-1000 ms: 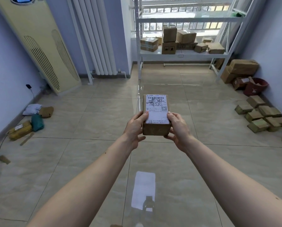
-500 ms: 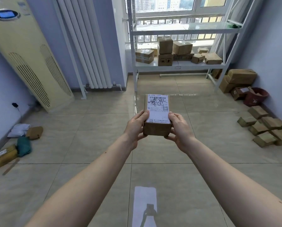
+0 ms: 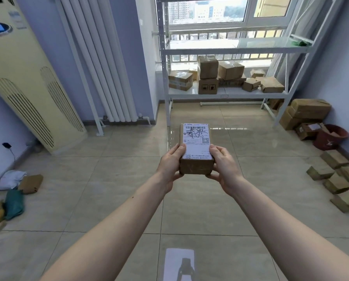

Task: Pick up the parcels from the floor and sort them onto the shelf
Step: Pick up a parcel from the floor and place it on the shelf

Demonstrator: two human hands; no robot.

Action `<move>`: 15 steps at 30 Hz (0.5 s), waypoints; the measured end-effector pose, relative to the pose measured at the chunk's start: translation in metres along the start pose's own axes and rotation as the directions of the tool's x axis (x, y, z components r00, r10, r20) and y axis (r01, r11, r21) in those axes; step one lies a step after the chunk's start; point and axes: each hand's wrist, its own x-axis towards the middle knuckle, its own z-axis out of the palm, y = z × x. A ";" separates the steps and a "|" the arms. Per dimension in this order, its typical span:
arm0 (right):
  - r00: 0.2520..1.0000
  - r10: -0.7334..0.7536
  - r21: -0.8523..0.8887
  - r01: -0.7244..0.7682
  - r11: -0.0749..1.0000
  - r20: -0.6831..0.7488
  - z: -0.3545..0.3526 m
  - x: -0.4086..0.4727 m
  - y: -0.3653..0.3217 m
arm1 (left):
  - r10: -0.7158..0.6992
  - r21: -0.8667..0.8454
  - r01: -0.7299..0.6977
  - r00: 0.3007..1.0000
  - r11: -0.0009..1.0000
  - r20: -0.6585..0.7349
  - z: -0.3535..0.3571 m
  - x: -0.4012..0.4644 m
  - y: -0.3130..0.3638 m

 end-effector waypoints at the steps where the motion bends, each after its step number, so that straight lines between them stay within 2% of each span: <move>1: 1.000 0.002 -0.006 -0.002 1.000 0.003 -0.001 0.016 -0.005 | -0.007 -0.001 0.007 1.000 1.000 -0.003 0.004 0.014 0.006; 15: 0.999 -0.002 -0.024 0.004 1.000 0.048 0.020 0.221 -0.067 | -0.025 -0.008 0.025 0.999 1.000 -0.038 0.026 0.212 0.085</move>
